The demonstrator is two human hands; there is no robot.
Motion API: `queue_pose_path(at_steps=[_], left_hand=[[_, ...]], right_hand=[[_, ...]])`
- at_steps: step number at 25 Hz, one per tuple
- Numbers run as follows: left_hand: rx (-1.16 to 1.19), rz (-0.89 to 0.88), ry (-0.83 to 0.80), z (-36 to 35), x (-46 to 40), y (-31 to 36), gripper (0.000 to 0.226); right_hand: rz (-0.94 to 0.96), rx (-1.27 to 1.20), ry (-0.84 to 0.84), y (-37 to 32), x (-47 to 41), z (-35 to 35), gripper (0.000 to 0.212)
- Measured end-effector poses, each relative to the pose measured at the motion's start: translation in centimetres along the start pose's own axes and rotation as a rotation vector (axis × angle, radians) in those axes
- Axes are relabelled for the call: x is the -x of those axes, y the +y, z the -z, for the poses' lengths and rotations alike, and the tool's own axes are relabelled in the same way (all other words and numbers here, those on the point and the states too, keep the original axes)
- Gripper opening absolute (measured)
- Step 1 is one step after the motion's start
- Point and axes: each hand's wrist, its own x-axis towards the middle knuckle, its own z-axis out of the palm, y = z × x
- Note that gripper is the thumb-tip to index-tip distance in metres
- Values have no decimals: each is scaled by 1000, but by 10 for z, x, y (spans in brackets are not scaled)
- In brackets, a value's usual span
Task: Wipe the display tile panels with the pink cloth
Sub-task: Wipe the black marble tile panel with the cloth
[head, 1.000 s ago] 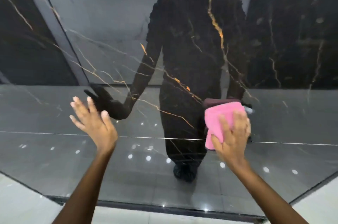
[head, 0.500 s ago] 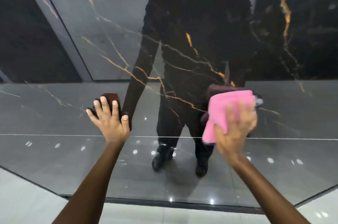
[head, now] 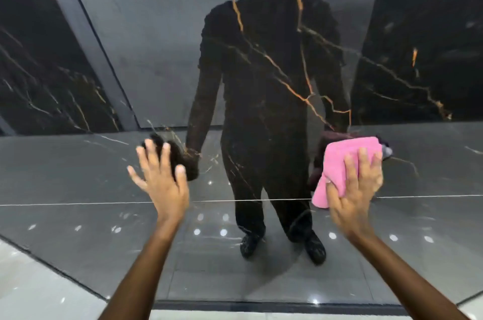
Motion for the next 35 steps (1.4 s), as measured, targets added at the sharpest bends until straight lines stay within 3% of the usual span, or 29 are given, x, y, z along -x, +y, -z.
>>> queue_pose_path(at_steps=[2, 3, 6, 7, 9, 11, 13, 14, 15, 17, 18, 20, 22, 24, 27, 28, 29, 32, 33, 35], left_hand=[[-44, -98, 21, -3, -18, -34, 46], [-64, -179, 41, -7, -19, -43, 47], [-52, -273, 106, -15, -14, -51, 51], [-56, -286, 117, -14, -14, -51, 51], [-52, -306, 115, -16, -14, -54, 52], [-29, -321, 129, -17, -16, -56, 52], [-3, -313, 123, -18, -17, -55, 52], [11, -304, 110, -17, -17, -54, 52], [14, -295, 96, -16, -18, -54, 51], [-1, -281, 58, -12, -18, -51, 51], [2, -290, 28, -7, -18, -50, 50], [16, -314, -29, 4, -16, -55, 49], [45, -200, -19, 19, -18, -72, 47], [50, 6, 43, 31, -29, -98, 49], [-43, 50, 43, 36, -46, -137, 53], [-68, -2, 41, 34, -49, -145, 54], [-84, -49, 50, 32, -50, -150, 55], [-104, -105, 100, 28, -50, -154, 54], [-106, -111, 115, 26, -49, -154, 54], [-83, -128, 133, 23, -48, -157, 54]], right_hand=[[-227, 14, 30, -62, 6, -25, 82], [-171, 43, 46, -100, 6, -45, 88], [509, 164, -40, -170, 6, -90, 83], [597, 171, -59, -161, 3, -92, 75], [440, 113, 16, -122, -9, -69, 61], [33, 45, 183, -96, -35, -35, 57], [-286, -7, 377, -109, -71, -27, 61], [-325, -12, 409, -133, -81, -37, 63], [-237, 23, 384, -161, -81, -54, 63], [249, 127, 178, -205, -54, -90, 60], [481, 178, 42, -207, -38, -97, 60], [692, 258, -35, -170, -25, -89, 61], [587, 242, -18, -119, -15, -68, 60], [279, 211, 4, -83, 6, -51, 58], [-107, 199, 53, -131, 35, -77, 65], [-82, 223, 45, -163, 39, -98, 69], [69, 227, -1, -195, 42, -117, 73], [736, 215, -207, -237, 28, -139, 74], [792, 181, -203, -223, 23, -135, 68], [585, 84, -104, -195, 11, -112, 54]])
